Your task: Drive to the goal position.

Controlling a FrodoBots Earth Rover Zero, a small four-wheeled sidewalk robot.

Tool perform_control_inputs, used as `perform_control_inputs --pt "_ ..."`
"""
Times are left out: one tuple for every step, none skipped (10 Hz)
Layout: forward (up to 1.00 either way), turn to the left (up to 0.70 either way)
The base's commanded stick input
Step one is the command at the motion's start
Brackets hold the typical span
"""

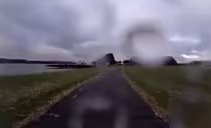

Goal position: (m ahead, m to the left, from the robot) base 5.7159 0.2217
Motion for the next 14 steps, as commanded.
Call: perform_control_inputs --pt "0.7 0.0" --pt "0.7 0.0" --pt "0.7 0.0" --pt "0.7 0.0" --pt "0.7 0.0" --pt "0.7 0.0" --pt "0.7 0.0" --pt "0.7 0.0" --pt "0.7 0.0" --pt "0.7 0.0" --pt "0.7 -0.01" --pt "0.7 -0.07" --pt "0.7 -0.14" --pt "0.7 -0.14"
